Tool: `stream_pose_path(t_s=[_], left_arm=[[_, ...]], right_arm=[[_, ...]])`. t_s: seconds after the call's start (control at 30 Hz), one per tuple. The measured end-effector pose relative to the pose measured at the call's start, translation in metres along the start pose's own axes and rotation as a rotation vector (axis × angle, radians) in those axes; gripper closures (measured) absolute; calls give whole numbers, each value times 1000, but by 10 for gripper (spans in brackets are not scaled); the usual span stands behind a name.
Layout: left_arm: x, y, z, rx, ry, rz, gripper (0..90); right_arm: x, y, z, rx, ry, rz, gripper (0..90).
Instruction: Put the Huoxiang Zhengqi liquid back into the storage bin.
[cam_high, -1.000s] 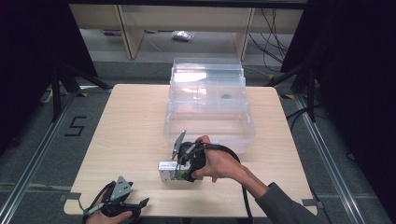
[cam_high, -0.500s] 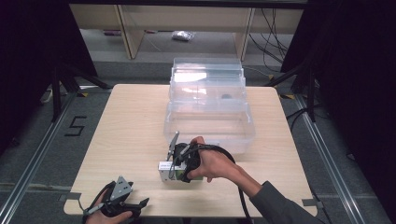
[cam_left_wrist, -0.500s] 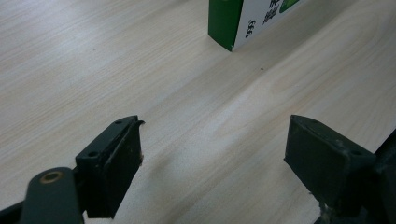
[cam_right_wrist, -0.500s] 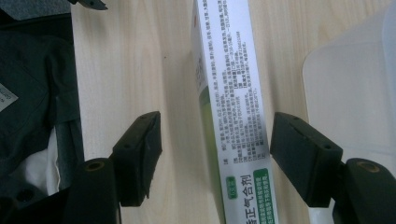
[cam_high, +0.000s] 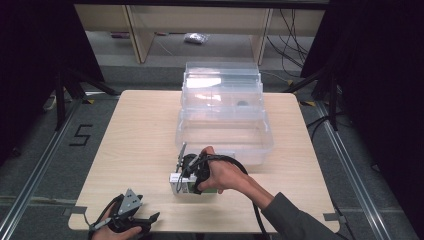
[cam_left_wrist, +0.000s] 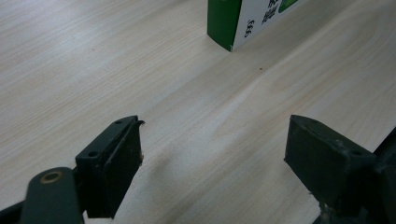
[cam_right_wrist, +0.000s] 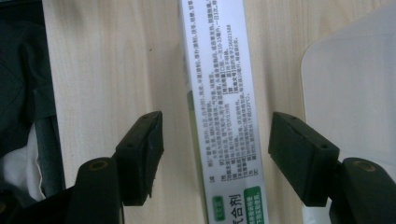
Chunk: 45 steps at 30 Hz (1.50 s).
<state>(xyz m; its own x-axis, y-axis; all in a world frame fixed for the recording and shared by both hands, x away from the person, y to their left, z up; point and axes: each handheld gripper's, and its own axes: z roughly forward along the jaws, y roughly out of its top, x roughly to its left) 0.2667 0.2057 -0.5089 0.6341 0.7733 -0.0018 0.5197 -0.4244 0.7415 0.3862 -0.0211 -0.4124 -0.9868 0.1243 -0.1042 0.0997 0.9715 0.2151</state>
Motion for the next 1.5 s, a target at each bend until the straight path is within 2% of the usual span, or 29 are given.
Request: stream_pose_path(t_s=[0.07,0.13,0.17,0.2,0.23,0.27,0.33,0.37,0.4,0.63,0.77,0.9,0.93,0.97,1.17,1.2,1.23,1.27,1.37,1.4,1.43,1.5], left_arm=[[0,0,0,0,-1,-3,181],[2,0,0,11,8,26,181],[2,0,0,12,11,28,181],[1,0,-1,18,1,21,181],[1,0,-1,9,-1,17,181],[1,0,-1,13,1,18,181],[1,0,-1,9,-1,14,182],[1,0,-1,11,-1,18,181],[1,0,-1,8,-1,20,181],[0,0,0,11,-3,21,181],[0,0,0,12,-3,23,181],[1,0,-1,12,4,23,181],[1,0,-1,14,3,25,181],[1,0,0,14,3,24,181],[1,0,0,14,4,25,181],[1,0,0,14,3,25,181],[1,0,0,15,3,26,181],[1,0,0,15,3,27,181],[1,0,0,14,3,25,181],[1,0,0,14,3,27,181],[1,0,0,14,2,27,181],[1,0,0,14,2,26,181]], right_arm=[[-1,1,3,4,1,6,373],[-2,1,4,2,-3,4,374],[-2,1,5,13,4,14,375],[-4,2,6,7,3,-7,377],[-4,2,8,9,2,1,379],[-5,4,10,15,6,-12,391],[-4,4,11,18,5,5,398],[-6,5,12,22,10,-8,399],[-5,5,13,24,11,3,402],[-7,7,19,50,20,-12,430],[-7,8,20,60,28,-4,450],[-9,8,23,76,32,-18,469],[-10,9,24,78,26,-46,473],[-9,9,24,84,34,-16,477],[-9,9,26,96,36,-22,491],[-8,10,26,105,38,-11,494],[-9,10,27,102,42,-14,496],[-9,10,29,97,43,-36,507],[-8,11,29,103,44,-31,515],[-9,12,29,113,40,-54,525],[-8,12,29,116,40,-39,531],[-8,12,30,108,52,-44,559]])
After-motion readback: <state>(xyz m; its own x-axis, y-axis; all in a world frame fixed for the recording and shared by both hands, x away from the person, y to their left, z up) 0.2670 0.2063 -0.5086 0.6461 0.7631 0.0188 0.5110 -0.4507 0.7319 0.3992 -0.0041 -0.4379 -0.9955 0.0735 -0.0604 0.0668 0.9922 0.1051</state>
